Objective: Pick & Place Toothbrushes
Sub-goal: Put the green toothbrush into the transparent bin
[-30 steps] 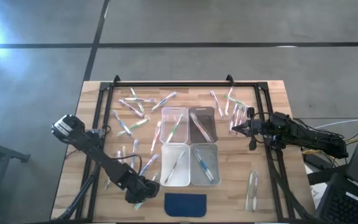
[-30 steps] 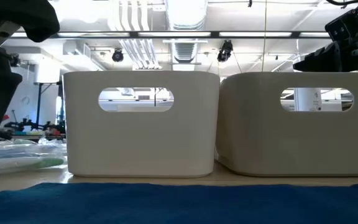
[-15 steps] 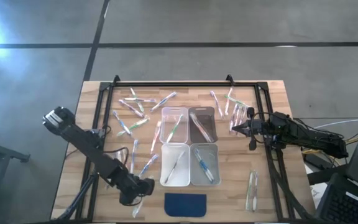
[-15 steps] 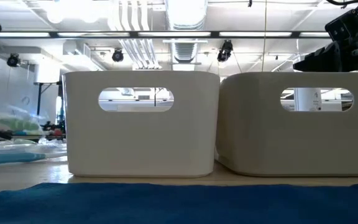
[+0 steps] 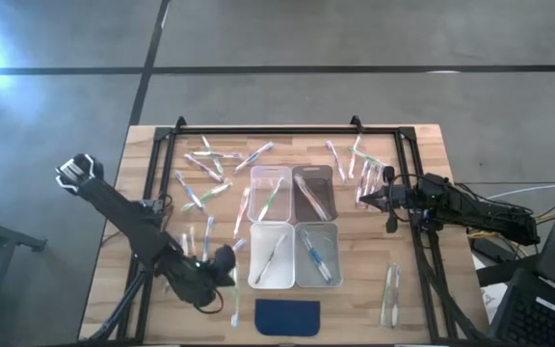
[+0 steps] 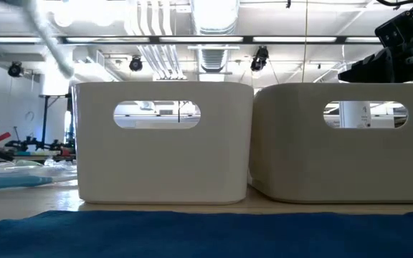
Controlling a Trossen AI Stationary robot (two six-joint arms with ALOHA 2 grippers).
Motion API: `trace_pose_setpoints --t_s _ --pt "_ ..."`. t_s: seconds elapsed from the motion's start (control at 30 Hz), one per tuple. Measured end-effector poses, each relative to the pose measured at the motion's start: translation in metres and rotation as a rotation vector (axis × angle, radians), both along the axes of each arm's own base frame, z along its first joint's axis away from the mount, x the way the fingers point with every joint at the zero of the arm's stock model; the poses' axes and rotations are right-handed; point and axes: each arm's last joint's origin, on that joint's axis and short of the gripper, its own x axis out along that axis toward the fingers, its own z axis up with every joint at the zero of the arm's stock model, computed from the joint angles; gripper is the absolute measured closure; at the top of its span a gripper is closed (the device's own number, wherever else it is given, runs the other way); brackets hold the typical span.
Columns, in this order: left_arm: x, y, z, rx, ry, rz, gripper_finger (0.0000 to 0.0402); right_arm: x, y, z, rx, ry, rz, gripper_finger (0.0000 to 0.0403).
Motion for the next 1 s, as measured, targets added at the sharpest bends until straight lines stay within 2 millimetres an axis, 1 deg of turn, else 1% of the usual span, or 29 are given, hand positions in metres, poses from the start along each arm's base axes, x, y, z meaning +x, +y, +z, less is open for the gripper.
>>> trace_pose_setpoints --t_s 0.07,0.17,0.27,0.37,0.5,0.63,0.77,0.87,1.0 --pt "-0.002 0.005 0.012 -0.034 -0.059 0.093 0.0401 0.0 0.0 0.0 0.0 0.0 0.0 0.0394" --pt "-0.002 0.012 0.029 -0.093 -0.194 0.308 0.0401 0.0 0.0 0.0 0.0 0.0 0.0 0.0394" --pt "-0.001 0.022 0.045 -0.081 -0.354 0.497 0.0401 0.0 0.0 0.0 0.0 0.0 0.0 0.0394" --pt "0.006 0.033 0.06 -0.12 -0.507 0.678 0.0401 0.0 0.0 0.0 0.0 0.0 0.0 0.0394" --pt "0.02 0.057 0.076 -0.247 -0.626 0.833 0.0401 0.0 0.0 0.0 0.0 0.0 0.0 0.0394" --pt "0.035 0.087 0.087 -0.339 -0.68 0.945 0.0401 0.0 0.0 0.0 0.0 0.0 -0.001 0.0394" --pt "0.047 0.118 0.098 -0.446 -0.705 1.004 0.0401 0.0 0.0 0.0 0.0 0.0 0.0 0.0394" --pt "0.05 0.139 0.106 -0.519 -0.708 1.064 0.0401 0.0 0.0 0.0 0.0 0.0 0.0 0.0394" --pt "0.049 0.164 0.118 -0.601 -0.72 1.197 0.0401 0.0 0.0 0.0 0.0 0.0 0.0 0.0394"
